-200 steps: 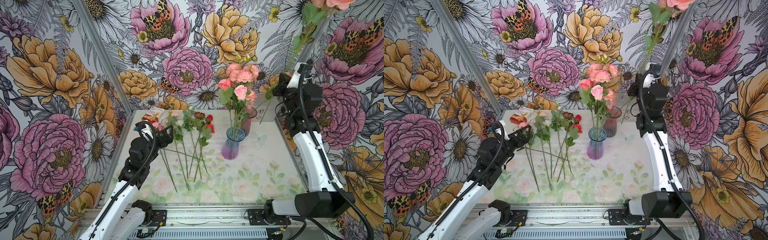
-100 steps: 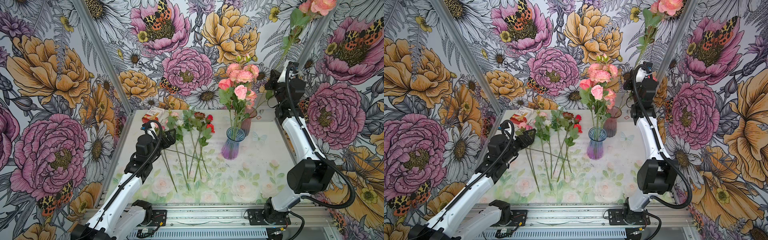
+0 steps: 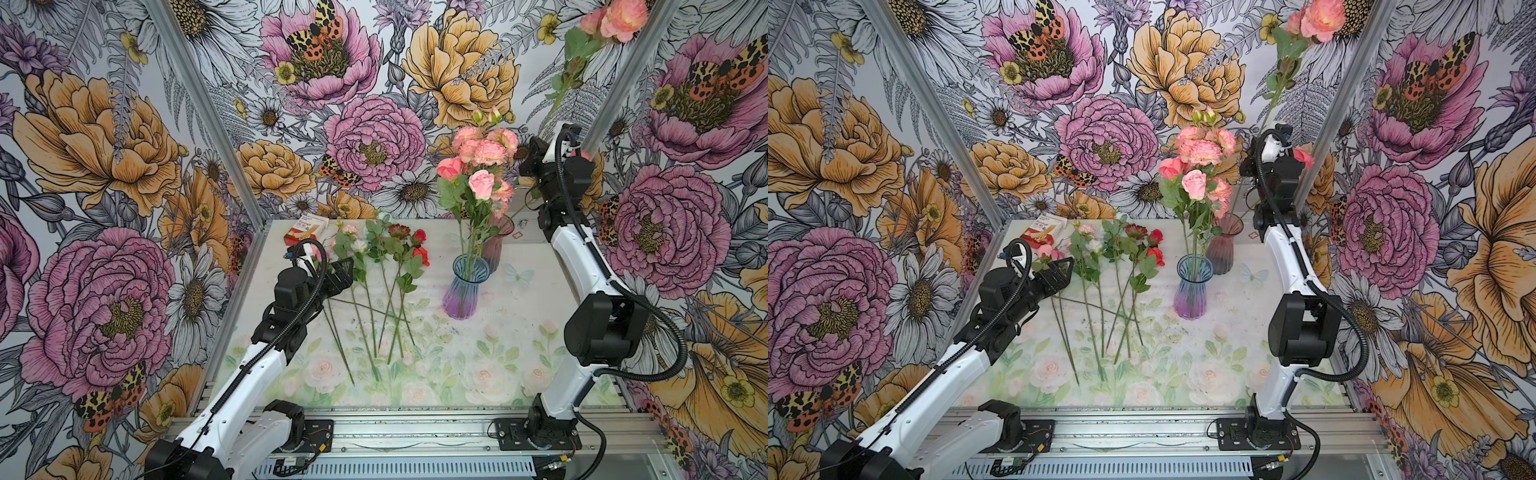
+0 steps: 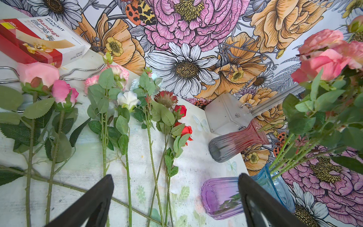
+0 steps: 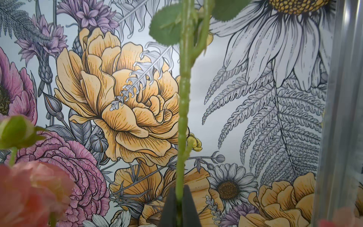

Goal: Place the pink flowers into the vase
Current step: Place the flower in the vase.

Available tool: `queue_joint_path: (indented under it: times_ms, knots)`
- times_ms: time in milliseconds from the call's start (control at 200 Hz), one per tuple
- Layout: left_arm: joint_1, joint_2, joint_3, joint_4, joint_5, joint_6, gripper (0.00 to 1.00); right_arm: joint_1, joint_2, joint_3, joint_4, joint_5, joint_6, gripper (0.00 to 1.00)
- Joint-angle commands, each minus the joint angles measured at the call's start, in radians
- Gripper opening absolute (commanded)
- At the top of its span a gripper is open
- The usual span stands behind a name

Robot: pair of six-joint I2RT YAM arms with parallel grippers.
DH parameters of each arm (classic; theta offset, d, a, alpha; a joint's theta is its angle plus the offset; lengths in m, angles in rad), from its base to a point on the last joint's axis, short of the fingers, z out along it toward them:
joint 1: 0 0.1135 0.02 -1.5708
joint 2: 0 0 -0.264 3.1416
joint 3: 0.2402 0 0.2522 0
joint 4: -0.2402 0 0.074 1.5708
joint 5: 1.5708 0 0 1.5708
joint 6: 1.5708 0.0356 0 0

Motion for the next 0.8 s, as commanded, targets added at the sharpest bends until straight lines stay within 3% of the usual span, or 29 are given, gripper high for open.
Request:
queue_joint_path:
  times_ms: [0, 200, 530, 680, 795]
  knots:
    - [0.004, 0.008, -0.014, 0.026, 0.03, 0.003, 0.99, 0.023, -0.006, -0.055, 0.077, -0.001, -0.014, 0.0]
    - [0.0, 0.043, -0.01, 0.054, 0.042, -0.008, 0.98, 0.039, -0.038, -0.252, 0.195, 0.043, -0.004, 0.0]
    - [-0.018, 0.035, -0.008, 0.045, 0.039, -0.002, 0.99, 0.052, -0.061, -0.427, 0.272, 0.082, -0.005, 0.0]
    - [-0.025, 0.035, -0.002, 0.043, 0.036, -0.004, 0.99, 0.052, -0.078, -0.484, 0.28, 0.086, -0.008, 0.02]
    - [-0.03, 0.029, 0.001, 0.039, 0.037, -0.005, 0.99, 0.052, -0.084, -0.509, 0.271, 0.086, -0.013, 0.1]
